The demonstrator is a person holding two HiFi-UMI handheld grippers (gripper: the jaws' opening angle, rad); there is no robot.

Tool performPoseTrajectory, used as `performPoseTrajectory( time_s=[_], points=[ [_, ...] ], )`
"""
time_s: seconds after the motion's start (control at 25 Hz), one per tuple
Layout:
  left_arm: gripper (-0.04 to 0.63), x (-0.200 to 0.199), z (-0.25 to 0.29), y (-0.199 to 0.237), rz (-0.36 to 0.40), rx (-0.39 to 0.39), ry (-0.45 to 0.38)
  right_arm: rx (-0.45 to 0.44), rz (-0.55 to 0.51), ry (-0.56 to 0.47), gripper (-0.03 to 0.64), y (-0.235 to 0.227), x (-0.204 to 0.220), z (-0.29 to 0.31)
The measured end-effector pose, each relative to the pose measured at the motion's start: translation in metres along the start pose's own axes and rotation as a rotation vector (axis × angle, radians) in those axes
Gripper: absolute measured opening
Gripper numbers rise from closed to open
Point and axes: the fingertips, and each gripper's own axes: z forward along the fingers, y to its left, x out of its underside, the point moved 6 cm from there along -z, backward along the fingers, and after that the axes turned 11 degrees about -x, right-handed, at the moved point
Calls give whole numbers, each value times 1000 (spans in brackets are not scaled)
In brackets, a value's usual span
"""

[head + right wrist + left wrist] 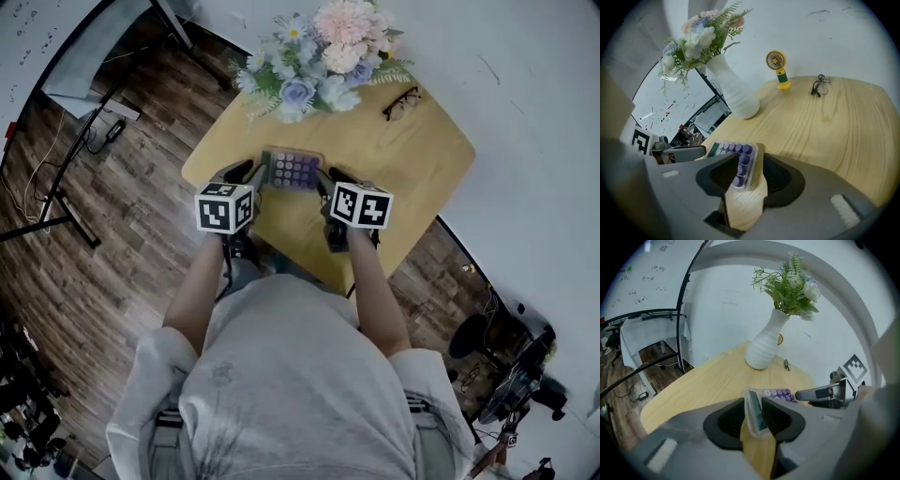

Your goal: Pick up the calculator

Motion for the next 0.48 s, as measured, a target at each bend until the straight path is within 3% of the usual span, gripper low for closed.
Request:
performPoseTrajectory(
  time_s=[0.48],
  points=[
    [201,13,14,-4,-53,40,83,-81,61,27,213,-2,7,15]
  ],
)
